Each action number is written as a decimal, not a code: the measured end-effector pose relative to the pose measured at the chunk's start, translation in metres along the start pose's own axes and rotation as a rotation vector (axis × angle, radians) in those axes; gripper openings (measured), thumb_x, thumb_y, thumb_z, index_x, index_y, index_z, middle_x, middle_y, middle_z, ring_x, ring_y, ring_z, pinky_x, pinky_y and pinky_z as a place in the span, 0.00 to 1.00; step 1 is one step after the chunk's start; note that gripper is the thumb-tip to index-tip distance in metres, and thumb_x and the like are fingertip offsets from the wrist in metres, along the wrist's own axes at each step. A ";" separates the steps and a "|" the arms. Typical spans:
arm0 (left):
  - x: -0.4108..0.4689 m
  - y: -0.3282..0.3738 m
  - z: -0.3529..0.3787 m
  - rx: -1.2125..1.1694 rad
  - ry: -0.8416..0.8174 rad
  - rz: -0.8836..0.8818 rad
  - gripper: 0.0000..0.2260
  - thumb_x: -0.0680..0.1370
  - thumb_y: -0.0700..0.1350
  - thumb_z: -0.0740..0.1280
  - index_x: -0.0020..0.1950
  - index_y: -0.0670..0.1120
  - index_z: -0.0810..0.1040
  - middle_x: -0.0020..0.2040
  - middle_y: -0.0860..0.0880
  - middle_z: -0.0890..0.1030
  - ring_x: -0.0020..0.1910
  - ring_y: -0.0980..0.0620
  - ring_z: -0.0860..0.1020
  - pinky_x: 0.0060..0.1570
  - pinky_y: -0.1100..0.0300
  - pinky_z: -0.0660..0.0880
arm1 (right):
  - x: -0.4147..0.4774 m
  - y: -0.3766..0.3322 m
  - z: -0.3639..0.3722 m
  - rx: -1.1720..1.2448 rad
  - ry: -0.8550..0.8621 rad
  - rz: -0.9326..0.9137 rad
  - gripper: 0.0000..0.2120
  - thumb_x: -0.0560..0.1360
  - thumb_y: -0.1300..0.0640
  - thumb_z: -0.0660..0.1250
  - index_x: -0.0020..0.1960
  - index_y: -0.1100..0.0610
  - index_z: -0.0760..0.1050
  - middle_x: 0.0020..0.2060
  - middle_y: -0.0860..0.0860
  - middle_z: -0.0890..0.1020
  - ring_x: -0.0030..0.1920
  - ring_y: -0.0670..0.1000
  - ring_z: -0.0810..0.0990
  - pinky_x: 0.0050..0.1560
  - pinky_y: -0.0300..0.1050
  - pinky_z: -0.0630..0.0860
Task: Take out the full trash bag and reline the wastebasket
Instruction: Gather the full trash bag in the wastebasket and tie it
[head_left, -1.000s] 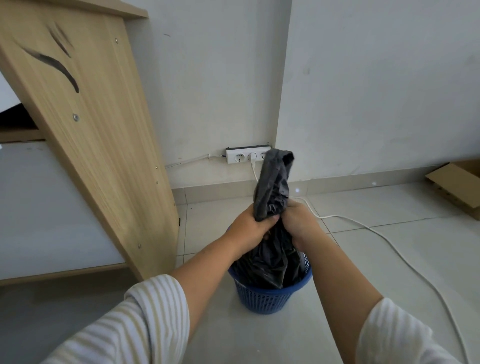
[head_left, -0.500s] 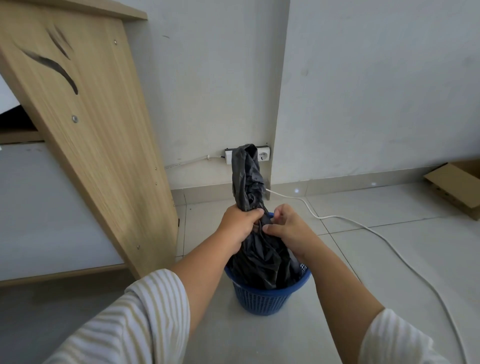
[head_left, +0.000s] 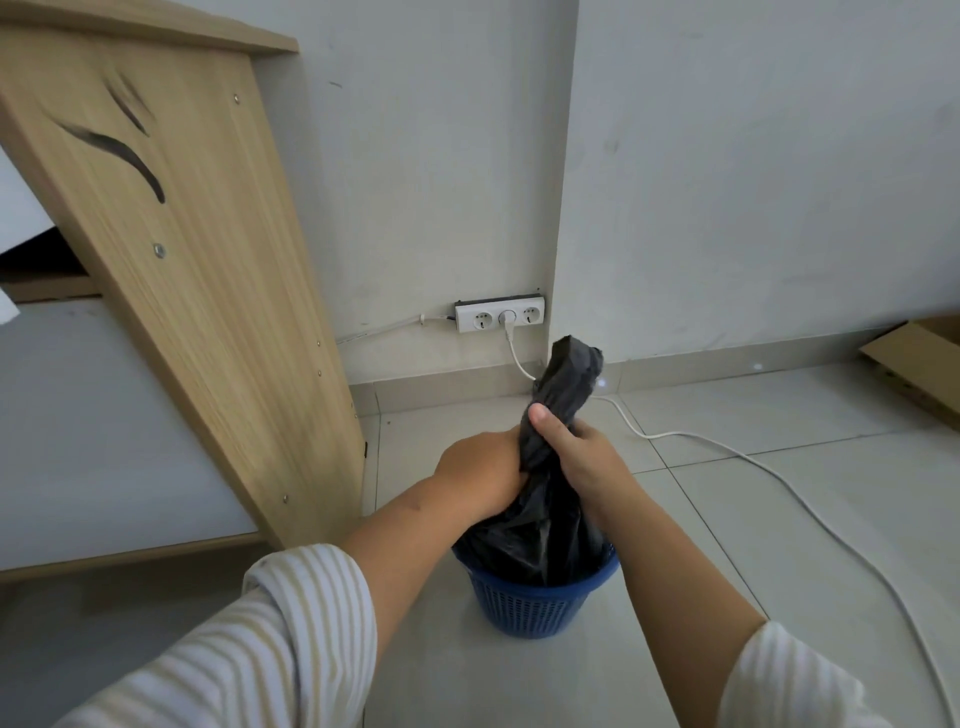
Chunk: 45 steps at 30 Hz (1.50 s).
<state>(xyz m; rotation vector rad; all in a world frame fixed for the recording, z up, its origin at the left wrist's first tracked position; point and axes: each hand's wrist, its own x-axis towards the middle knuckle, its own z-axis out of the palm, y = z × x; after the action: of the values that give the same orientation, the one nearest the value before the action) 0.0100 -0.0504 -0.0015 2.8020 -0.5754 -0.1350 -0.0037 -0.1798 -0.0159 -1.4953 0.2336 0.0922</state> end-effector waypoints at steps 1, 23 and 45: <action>-0.002 0.001 -0.001 0.012 -0.033 0.043 0.17 0.78 0.47 0.60 0.67 0.49 0.68 0.57 0.44 0.79 0.53 0.42 0.77 0.48 0.55 0.72 | 0.002 0.000 0.000 0.027 0.080 -0.001 0.13 0.71 0.48 0.72 0.48 0.57 0.80 0.45 0.55 0.85 0.45 0.53 0.83 0.48 0.48 0.80; 0.010 -0.012 0.000 -1.566 -0.317 -0.614 0.10 0.77 0.37 0.59 0.37 0.41 0.75 0.32 0.42 0.80 0.29 0.46 0.80 0.39 0.56 0.77 | -0.005 -0.002 -0.028 -0.199 -0.258 0.021 0.08 0.70 0.63 0.73 0.48 0.64 0.83 0.43 0.58 0.85 0.43 0.53 0.83 0.48 0.41 0.79; 0.006 -0.040 0.003 -1.146 -0.205 -0.344 0.12 0.78 0.32 0.61 0.56 0.41 0.80 0.53 0.36 0.82 0.49 0.41 0.81 0.54 0.49 0.79 | -0.004 0.009 0.005 -0.554 -0.204 -0.266 0.11 0.80 0.59 0.60 0.60 0.60 0.75 0.54 0.47 0.72 0.53 0.47 0.73 0.51 0.28 0.67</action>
<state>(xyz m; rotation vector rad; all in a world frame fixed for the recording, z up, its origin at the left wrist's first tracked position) 0.0295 -0.0183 -0.0159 1.7299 0.0112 -0.6037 -0.0092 -0.1741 -0.0239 -2.0379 -0.1729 0.0995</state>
